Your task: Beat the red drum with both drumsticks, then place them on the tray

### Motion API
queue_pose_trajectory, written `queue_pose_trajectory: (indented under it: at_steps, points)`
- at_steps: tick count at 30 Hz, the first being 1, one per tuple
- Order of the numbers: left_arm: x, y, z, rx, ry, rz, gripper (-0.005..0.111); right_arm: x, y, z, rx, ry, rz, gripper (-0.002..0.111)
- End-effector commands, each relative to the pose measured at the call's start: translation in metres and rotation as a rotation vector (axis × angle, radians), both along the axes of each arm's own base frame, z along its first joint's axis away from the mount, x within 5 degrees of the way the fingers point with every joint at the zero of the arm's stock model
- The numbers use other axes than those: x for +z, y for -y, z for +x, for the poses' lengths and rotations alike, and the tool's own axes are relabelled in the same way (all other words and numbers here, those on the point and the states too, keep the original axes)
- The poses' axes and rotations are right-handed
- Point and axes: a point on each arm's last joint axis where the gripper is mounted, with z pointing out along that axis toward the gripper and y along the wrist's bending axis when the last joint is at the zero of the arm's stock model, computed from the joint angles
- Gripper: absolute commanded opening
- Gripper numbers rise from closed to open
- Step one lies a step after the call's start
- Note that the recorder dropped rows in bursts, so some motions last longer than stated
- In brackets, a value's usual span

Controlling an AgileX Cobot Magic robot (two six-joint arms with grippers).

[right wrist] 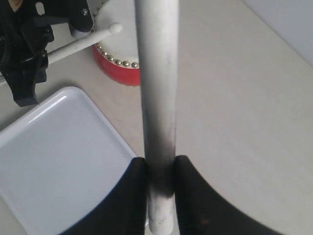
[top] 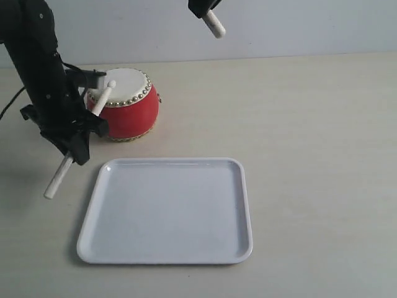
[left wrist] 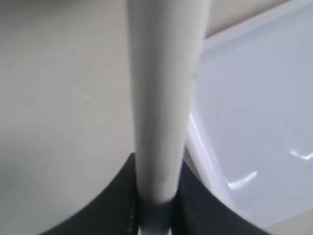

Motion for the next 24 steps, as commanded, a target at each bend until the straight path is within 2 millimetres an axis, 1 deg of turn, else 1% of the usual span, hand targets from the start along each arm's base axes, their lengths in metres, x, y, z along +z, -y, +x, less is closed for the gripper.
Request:
queue_pose_trajectory:
  at_steps: [1,5,8,11,13,15,17,20,21,23,24]
  points:
    - [-0.002,-0.002,0.002,-0.005,-0.001,0.023,0.000,0.004,0.001,0.000,-0.001,0.017,0.005,0.000]
    - [0.036,-0.004,-0.004,0.002,0.094,-0.001,0.000,0.004,0.001,0.000,-0.003,0.016,0.006,0.000]
    - [0.072,-0.006,-0.012,0.004,0.184,-0.027,0.000,0.002,0.000,0.001,-0.003,0.013,0.003,0.000]
    - [0.104,-0.010,-0.023,0.005,0.270,-0.052,0.000,-0.009,-0.004,0.006,0.000,-0.012,-0.009,0.000]
    - [0.123,-0.012,-0.031,0.005,0.319,-0.066,0.000,-0.024,-0.011,0.011,0.005,-0.061,-0.008,0.000]
    - [0.137,-0.014,-0.038,0.006,0.359,-0.078,0.000,-0.045,-0.018,0.018,0.007,-0.117,-0.020,0.000]
    - [0.148,-0.015,-0.043,0.003,0.389,-0.086,0.000,-0.075,-0.026,0.028,0.006,-0.179,-0.058,0.000]
    - [0.156,-0.017,-0.048,0.003,0.414,-0.093,0.000,-0.126,-0.037,0.042,0.003,-0.284,-0.114,0.000]
    - [0.157,-0.017,-0.049,0.003,0.416,-0.094,0.000,-0.141,-0.040,0.045,0.002,-0.315,-0.126,0.000]
    - [0.159,-0.017,-0.050,0.003,0.420,-0.095,0.000,-0.176,-0.046,0.050,-0.001,-0.391,-0.152,0.000]
    - [0.159,-0.017,-0.050,0.003,0.420,-0.095,0.000,-0.189,-0.047,0.052,-0.003,-0.413,-0.168,0.000]
